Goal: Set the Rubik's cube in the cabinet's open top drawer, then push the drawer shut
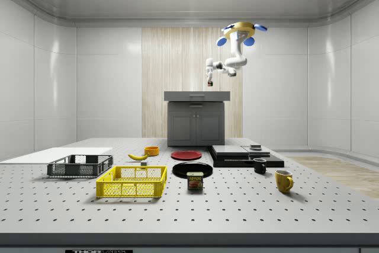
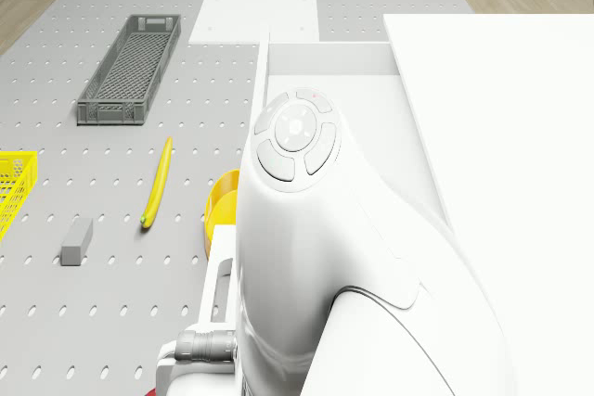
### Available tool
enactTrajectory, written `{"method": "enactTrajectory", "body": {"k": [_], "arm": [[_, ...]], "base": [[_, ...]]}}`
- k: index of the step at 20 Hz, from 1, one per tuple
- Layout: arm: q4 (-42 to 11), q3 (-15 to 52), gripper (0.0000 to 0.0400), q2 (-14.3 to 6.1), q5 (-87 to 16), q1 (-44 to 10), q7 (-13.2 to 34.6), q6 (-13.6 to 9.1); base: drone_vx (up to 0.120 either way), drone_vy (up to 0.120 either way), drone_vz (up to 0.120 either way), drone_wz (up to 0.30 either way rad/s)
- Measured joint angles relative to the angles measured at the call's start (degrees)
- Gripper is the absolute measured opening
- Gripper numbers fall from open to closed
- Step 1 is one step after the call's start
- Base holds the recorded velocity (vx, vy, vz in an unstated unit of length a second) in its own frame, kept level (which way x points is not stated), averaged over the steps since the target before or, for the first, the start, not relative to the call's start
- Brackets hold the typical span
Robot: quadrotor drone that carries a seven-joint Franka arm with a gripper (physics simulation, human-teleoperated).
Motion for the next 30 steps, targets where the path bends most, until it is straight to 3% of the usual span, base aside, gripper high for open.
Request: {"method": "enactTrajectory", "body": {"k": [8,30], "arm": [[0.0,0.0,0.0325,-0.1,0.0,0.0,0.0,0.1],[4.0,-16.1,0.0325,0.8,-15.3,-3.0,0.4,5.1]], "base": [[0.000,-0.120,-0.090,0.000],[0.000,0.000,0.000,0.000]]}}
